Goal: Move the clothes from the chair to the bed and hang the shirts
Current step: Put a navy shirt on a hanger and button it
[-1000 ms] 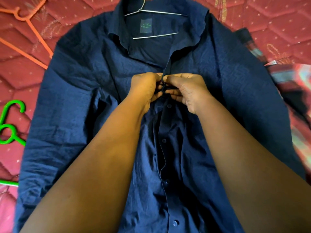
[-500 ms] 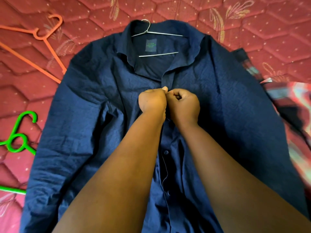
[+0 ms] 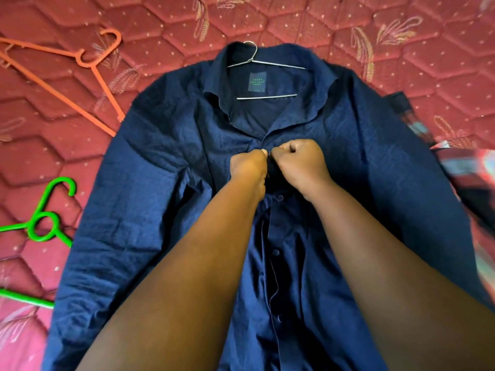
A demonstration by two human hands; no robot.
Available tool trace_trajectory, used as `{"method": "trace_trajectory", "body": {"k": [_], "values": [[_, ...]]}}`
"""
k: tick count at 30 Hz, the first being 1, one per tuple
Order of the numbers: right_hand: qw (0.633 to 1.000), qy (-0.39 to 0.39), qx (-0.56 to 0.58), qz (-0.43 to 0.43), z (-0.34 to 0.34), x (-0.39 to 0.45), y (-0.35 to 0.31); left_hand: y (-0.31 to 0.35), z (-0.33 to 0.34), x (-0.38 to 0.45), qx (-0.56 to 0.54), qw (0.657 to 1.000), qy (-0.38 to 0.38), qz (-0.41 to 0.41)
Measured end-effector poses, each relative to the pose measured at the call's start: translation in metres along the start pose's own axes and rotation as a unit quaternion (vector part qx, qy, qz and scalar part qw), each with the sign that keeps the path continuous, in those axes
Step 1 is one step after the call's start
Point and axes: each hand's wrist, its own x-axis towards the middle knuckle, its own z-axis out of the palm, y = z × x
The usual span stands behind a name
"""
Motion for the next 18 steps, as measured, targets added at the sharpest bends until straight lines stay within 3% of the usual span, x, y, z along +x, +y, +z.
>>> {"method": "trace_trajectory", "body": {"k": [7,10,14,16,18], "values": [[0.984,-0.097,0.079,0.125,-0.015,0.013,-0.006,-0.009,0.003,0.01,0.035,0.997,-0.009,0.062],[0.983,-0.058,0.09,0.151,-0.012,0.018,-0.005,-0.016,0.003,0.007,0.051,0.993,-0.015,0.108],[0.994,0.062,-0.089,-0.01,0.003,0.008,0.003,-0.02,-0.008,-0.005,0.133,0.977,-0.064,0.153],[0.989,0.11,-0.073,-0.069,-0.006,0.004,0.006,-0.009,-0.022,-0.008,0.142,0.974,-0.085,0.155],[0.969,0.197,-0.048,-0.144,-0.033,0.02,0.0,0.024,-0.046,0.003,0.118,0.971,-0.053,0.201]]}}
